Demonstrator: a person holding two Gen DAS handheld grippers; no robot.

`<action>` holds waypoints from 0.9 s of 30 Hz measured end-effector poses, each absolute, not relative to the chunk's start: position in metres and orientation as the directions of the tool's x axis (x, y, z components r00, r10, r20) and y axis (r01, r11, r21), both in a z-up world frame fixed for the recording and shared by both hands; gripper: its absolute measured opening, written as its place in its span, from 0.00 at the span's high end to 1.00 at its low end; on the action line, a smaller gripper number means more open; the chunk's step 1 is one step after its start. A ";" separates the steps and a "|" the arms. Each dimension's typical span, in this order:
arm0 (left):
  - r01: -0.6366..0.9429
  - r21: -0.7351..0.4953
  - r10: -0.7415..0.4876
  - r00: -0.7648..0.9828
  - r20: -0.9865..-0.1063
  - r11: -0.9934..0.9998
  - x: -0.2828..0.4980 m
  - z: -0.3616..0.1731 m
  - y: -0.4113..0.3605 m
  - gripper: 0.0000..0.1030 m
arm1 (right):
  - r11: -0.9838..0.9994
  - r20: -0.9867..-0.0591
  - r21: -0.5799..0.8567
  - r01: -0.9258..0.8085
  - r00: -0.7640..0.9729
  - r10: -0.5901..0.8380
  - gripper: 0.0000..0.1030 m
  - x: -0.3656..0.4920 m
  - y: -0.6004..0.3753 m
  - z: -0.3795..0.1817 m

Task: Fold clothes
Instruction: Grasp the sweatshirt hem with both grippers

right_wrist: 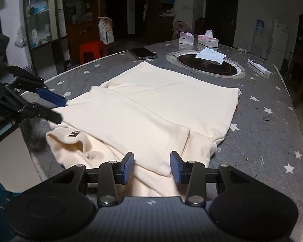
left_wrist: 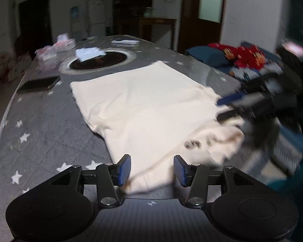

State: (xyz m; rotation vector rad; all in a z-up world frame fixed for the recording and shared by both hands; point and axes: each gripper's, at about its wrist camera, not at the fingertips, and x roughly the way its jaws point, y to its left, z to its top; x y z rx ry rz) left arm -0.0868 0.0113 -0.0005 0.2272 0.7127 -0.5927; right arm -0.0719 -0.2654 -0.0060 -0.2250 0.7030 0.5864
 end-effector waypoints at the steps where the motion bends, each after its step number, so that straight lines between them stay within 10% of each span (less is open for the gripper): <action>1: 0.601 0.024 -0.434 0.603 -0.669 0.799 -0.093 0.000 0.008 0.49 | 0.814 -0.663 -0.001 -0.581 0.610 0.434 0.61 -0.073 -0.266 -0.004; 12: 0.698 0.229 -0.453 0.643 -0.618 0.679 -0.113 -0.023 -0.033 0.47 | 0.758 -0.681 -0.071 -0.648 0.587 0.438 0.50 -0.097 -0.270 0.007; 19: 0.705 0.198 -0.491 0.640 -0.591 0.681 -0.109 -0.020 -0.037 0.88 | 0.718 -0.690 -0.114 -0.687 0.575 0.440 0.46 -0.111 -0.268 0.004; 27: 0.653 0.035 -0.528 0.642 -0.556 0.757 -0.069 0.003 -0.023 0.91 | 0.685 -0.650 -0.198 -0.701 0.618 0.443 0.37 -0.110 -0.253 -0.003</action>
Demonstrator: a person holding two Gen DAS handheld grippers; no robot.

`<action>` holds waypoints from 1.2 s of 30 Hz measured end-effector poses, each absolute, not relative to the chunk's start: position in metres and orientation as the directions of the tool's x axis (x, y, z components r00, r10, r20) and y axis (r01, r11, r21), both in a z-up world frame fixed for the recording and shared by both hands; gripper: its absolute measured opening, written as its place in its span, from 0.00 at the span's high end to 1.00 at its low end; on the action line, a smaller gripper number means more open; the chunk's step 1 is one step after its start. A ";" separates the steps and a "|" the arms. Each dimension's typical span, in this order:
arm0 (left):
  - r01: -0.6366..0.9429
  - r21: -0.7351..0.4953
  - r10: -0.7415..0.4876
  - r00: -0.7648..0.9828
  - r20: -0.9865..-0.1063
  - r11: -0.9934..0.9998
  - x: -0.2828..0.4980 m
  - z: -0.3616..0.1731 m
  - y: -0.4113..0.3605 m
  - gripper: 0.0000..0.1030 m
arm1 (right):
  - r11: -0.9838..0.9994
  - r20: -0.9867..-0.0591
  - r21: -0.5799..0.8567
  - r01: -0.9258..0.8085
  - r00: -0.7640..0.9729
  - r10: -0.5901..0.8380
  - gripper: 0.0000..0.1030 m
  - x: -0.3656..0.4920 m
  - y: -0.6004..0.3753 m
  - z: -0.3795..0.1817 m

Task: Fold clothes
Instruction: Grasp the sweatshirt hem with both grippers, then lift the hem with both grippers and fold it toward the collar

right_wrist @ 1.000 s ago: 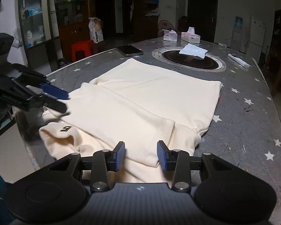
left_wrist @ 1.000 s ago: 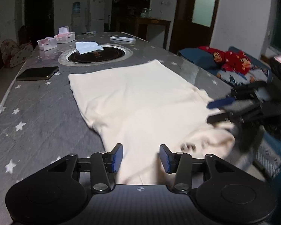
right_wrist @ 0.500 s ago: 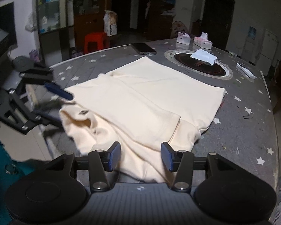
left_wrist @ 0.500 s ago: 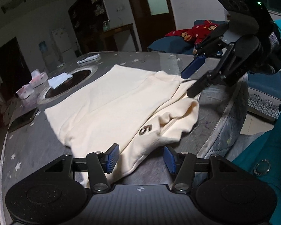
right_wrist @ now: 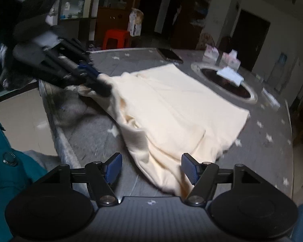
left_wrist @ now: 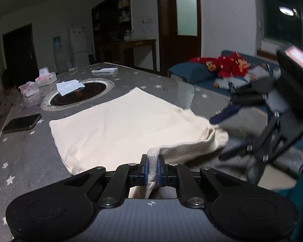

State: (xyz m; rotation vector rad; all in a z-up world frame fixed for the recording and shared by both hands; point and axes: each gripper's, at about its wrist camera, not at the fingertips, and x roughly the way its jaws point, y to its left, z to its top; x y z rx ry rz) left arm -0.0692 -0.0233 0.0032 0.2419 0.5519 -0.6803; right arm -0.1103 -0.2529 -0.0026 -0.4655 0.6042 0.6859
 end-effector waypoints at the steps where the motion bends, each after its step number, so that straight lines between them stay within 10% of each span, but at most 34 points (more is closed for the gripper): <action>1: 0.650 0.025 -0.530 0.641 -0.555 0.759 -0.064 0.004 -0.023 0.91 | 0.683 -0.642 -0.204 -0.701 0.623 0.448 0.38 -0.108 -0.251 -0.003; 8: 0.652 -0.018 -0.541 0.615 -0.574 0.758 -0.057 0.000 -0.019 0.86 | 0.694 -0.678 -0.086 -0.715 0.552 0.485 0.81 -0.080 -0.244 -0.009; 13: 0.663 0.073 -0.506 0.634 -0.585 0.745 -0.081 -0.005 -0.013 0.57 | 0.711 -0.672 -0.054 -0.701 0.552 0.493 0.86 -0.075 -0.248 -0.005; 18: 0.674 0.175 -0.456 0.645 -0.613 0.718 -0.098 -0.017 -0.010 0.57 | 0.729 -0.661 -0.045 -0.683 0.568 0.491 0.87 -0.070 -0.248 -0.002; 25: 0.663 0.176 -0.442 0.648 -0.620 0.727 -0.094 -0.025 -0.004 0.94 | 0.741 -0.636 -0.034 -0.671 0.586 0.501 0.90 -0.075 -0.250 0.000; 36: 0.690 0.078 -0.533 0.621 -0.575 0.719 -0.135 0.014 0.006 0.96 | 0.714 -0.583 -0.035 -0.700 0.594 0.554 0.91 -0.119 -0.261 0.036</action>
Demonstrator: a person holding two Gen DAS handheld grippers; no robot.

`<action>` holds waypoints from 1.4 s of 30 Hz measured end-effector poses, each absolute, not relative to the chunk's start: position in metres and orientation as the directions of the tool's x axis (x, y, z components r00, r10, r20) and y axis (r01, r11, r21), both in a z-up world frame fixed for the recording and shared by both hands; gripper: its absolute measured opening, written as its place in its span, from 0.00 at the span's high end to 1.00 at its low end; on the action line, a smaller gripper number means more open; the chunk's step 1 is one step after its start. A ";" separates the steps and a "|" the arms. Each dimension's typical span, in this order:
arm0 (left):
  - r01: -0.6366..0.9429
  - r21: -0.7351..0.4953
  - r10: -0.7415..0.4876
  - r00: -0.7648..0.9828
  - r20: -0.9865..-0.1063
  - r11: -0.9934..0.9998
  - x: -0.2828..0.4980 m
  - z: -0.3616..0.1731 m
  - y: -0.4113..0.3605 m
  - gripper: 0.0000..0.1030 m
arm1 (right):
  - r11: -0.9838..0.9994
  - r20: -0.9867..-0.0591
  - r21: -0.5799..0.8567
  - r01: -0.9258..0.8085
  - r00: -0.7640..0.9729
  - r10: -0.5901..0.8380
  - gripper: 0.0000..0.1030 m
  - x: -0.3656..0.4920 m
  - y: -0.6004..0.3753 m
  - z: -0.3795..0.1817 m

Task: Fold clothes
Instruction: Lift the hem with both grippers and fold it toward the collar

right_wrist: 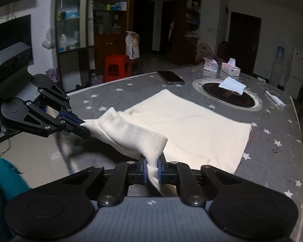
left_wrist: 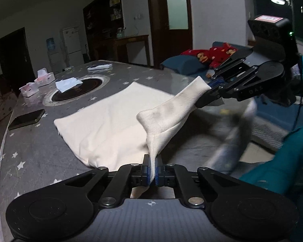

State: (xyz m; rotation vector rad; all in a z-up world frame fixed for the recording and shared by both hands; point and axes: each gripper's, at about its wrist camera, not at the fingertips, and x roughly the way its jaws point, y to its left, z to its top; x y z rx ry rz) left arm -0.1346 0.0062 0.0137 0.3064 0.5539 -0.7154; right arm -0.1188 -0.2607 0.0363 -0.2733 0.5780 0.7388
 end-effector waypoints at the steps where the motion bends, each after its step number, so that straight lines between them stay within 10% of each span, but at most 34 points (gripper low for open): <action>1: 0.693 0.071 -0.541 0.618 -0.570 0.717 -0.140 0.018 0.008 0.96 | 0.707 -0.584 -0.034 -0.706 0.588 0.559 0.91 -0.125 -0.262 0.042; 31: 0.507 0.123 -0.328 0.704 -0.630 0.853 0.087 -0.009 -0.019 0.95 | 0.767 -0.670 -0.087 -0.636 0.607 0.428 0.90 0.081 -0.238 0.013; 42: 0.399 0.107 -0.248 0.736 -0.630 0.911 0.107 -0.017 -0.020 0.76 | 0.897 -0.616 0.015 -0.443 0.702 0.357 0.75 0.086 -0.267 -0.007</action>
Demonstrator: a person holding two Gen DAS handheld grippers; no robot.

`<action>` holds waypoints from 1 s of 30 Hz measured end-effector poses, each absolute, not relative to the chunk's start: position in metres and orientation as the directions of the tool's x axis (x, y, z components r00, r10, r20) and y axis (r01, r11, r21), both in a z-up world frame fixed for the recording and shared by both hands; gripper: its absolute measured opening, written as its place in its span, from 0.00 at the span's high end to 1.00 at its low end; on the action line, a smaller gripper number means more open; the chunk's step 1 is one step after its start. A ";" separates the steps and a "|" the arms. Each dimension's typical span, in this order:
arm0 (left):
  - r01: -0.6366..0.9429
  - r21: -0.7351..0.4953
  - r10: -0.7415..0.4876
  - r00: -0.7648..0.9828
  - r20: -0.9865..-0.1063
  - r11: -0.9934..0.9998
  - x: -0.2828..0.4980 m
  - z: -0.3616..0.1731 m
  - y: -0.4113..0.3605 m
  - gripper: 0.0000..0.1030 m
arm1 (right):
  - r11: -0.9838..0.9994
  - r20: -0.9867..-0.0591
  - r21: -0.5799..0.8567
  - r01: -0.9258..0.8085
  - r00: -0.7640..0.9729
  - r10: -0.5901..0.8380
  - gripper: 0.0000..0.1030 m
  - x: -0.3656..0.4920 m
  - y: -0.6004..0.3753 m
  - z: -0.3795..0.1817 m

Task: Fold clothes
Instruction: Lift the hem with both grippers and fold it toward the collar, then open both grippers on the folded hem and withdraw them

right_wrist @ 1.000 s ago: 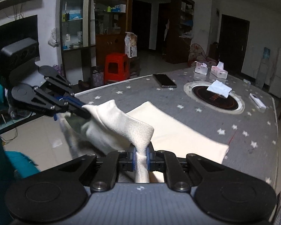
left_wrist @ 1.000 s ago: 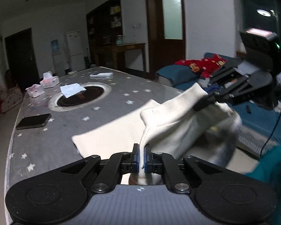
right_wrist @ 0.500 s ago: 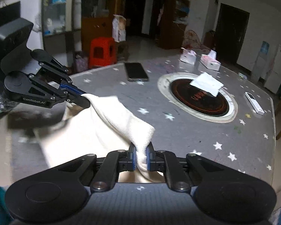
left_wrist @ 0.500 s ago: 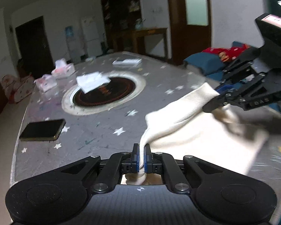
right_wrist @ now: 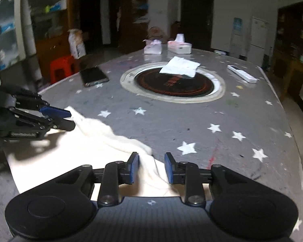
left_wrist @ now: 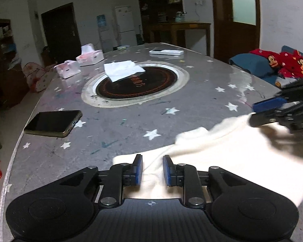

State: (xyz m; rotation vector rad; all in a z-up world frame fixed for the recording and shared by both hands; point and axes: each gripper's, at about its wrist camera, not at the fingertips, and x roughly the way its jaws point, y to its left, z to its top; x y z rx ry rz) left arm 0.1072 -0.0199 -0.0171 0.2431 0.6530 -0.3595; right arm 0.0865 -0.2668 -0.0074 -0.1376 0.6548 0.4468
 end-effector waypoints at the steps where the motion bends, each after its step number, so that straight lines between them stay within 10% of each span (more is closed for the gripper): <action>1: 0.388 0.105 -0.242 0.741 -0.626 0.916 0.108 -0.016 -0.019 0.76 | 0.897 -0.606 0.012 -0.442 0.710 0.358 0.75 0.082 -0.268 -0.004; 22: 0.487 -0.029 -0.394 0.669 -0.630 0.873 0.118 -0.024 -0.051 0.85 | 0.907 -0.622 0.096 -0.410 0.686 0.376 0.75 0.086 -0.260 -0.027; 30: 0.420 0.010 -0.334 0.736 -0.589 0.907 0.077 -0.013 -0.036 0.63 | 0.904 -0.622 0.051 -0.425 0.694 0.362 0.74 0.082 -0.255 -0.027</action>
